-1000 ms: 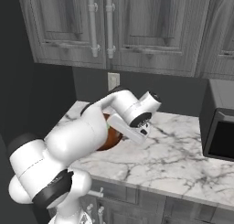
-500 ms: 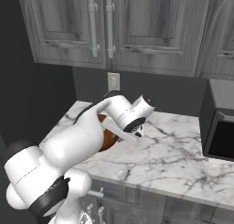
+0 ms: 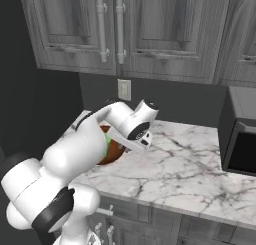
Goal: Place the cup inside the bowl on the dining table and move the bowl to any counter.
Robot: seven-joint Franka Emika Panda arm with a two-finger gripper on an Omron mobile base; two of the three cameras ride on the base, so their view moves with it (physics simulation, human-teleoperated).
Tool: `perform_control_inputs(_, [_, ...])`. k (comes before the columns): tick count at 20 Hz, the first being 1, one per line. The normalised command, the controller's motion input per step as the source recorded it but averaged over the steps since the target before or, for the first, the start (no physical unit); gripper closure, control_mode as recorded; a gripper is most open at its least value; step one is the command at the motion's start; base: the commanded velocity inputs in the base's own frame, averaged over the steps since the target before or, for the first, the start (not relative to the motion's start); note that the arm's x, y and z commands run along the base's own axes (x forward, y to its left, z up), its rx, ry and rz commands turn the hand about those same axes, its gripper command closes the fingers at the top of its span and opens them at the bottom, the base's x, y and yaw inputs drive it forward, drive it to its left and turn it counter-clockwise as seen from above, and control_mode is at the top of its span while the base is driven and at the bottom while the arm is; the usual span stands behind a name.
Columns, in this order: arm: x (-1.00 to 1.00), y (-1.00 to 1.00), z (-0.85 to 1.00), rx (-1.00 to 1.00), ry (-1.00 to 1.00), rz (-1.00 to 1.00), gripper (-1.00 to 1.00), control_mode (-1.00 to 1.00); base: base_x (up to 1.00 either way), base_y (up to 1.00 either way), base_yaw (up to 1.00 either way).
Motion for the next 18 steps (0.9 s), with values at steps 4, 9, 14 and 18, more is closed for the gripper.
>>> perform_control_inputs(4, [0.32, 0.1, -0.09, -0.04, 0.0, -0.01, 1.0, -1.0, 0.0, 0.0, 0.0])
perform_control_inputs(9, [0.25, 0.05, -0.23, 0.0, 0.0, 0.0, 1.0, -1.0, 0.0, 0.0, 0.0])
perform_control_inputs(14, [0.11, 0.02, -0.2, 0.0, 0.0, 0.0, 1.0, -1.0, 0.0, 0.0, 0.0])
perform_control_inputs(18, [0.13, 0.01, -0.12, 0.0, 0.0, 0.0, 1.0, -1.0, 0.0, 0.0, 0.0])
